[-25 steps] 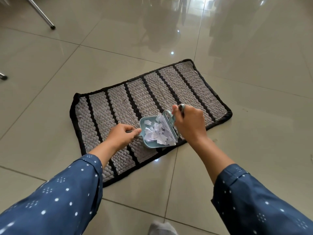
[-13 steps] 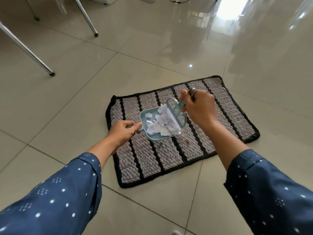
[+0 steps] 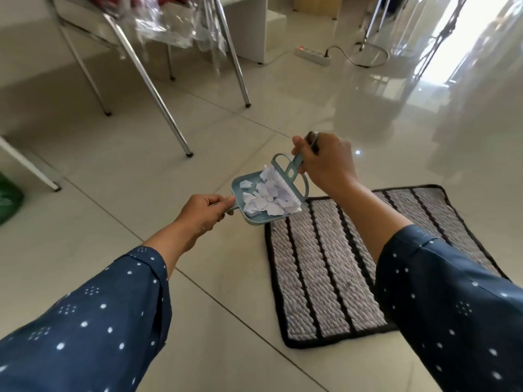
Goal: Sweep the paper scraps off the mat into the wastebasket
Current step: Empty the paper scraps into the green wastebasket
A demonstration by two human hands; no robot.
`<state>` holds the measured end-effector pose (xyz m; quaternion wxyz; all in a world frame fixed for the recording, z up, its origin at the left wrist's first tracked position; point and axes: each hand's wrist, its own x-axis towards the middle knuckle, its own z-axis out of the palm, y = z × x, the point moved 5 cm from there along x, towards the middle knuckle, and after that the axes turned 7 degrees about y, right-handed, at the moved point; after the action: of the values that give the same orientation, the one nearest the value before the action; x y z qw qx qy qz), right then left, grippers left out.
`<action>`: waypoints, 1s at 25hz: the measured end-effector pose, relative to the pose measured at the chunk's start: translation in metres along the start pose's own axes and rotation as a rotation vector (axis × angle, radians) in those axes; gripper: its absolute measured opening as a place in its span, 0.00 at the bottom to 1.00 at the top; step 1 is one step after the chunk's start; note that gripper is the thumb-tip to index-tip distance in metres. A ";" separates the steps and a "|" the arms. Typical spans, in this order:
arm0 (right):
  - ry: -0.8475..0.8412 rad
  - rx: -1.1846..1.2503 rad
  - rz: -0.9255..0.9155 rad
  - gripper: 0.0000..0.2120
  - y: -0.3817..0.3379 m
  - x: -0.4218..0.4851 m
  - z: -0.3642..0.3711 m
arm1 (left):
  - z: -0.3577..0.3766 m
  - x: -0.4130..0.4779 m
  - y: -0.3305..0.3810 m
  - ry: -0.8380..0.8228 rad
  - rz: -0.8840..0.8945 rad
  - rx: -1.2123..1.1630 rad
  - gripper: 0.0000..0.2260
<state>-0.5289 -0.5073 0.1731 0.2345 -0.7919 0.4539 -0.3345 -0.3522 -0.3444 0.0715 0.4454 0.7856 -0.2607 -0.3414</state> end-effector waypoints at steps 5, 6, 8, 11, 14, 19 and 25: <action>-0.015 0.051 -0.078 0.17 -0.097 0.020 0.052 | -0.105 0.019 0.003 0.046 -0.054 -0.042 0.14; -0.018 0.062 -0.095 0.17 -0.119 0.022 0.066 | -0.130 0.023 0.002 0.056 -0.054 -0.052 0.14; -0.027 0.089 -0.132 0.17 -0.164 0.024 0.095 | -0.180 0.027 -0.006 0.084 -0.063 -0.069 0.14; -0.068 0.119 -0.191 0.17 -0.234 0.020 0.146 | -0.259 0.029 -0.024 0.145 -0.079 -0.086 0.14; -0.106 0.141 -0.238 0.18 -0.298 0.012 0.196 | -0.331 0.026 -0.044 0.213 -0.104 -0.096 0.14; -0.204 0.172 -0.379 0.16 -0.416 -0.008 0.287 | -0.460 0.018 -0.084 0.382 -0.176 -0.115 0.13; -0.305 0.194 -0.448 0.16 -0.520 -0.016 0.376 | -0.577 0.023 -0.111 0.556 -0.256 -0.143 0.10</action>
<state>0.0372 -0.2192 0.2687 0.2952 -0.8874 0.1930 -0.2969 0.1178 -0.0078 0.1811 0.5073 0.8419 -0.0033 -0.1842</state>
